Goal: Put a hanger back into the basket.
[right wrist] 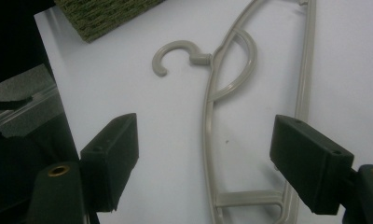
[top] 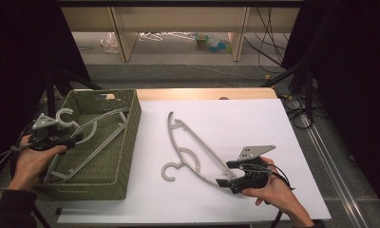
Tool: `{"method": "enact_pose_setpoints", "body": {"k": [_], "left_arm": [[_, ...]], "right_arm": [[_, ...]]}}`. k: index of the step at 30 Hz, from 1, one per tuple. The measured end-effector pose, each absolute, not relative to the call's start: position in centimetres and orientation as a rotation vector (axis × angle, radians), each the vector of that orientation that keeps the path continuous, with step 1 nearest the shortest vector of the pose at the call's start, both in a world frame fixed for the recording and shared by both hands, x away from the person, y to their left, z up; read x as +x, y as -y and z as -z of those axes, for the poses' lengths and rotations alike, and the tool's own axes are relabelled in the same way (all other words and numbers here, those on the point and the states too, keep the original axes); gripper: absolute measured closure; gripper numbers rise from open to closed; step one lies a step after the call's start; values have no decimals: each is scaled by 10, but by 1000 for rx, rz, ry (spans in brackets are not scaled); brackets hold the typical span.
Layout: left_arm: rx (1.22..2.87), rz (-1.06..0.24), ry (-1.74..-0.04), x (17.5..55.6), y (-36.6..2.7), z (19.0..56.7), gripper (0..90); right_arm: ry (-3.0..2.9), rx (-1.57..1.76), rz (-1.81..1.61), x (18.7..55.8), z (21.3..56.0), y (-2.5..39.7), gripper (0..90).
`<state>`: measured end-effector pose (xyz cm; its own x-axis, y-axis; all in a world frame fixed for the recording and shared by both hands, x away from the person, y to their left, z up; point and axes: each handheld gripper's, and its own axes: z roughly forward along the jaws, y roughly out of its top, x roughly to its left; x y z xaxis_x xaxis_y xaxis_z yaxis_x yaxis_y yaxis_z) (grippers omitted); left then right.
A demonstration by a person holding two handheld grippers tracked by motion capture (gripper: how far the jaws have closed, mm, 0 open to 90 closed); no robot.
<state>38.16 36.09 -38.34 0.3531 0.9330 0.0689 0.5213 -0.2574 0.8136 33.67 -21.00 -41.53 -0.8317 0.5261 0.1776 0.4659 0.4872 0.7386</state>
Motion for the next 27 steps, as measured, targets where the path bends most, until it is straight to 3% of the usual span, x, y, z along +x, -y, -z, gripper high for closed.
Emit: {"method": "enact_pose_setpoints", "body": {"k": [11,15,27], "left_arm": [[1709,-637,-1058,345,-288,370,275],[1714,-615,-965,339,-260,373,204],[1733,-493,-791,301,-198,388,164]], "right_arm": [[-2559,906,-1318,338,418,211,229],[-2523,933,-1330,340,421,209,221],[-2504,929,-1314,339,422,209,193]]}}
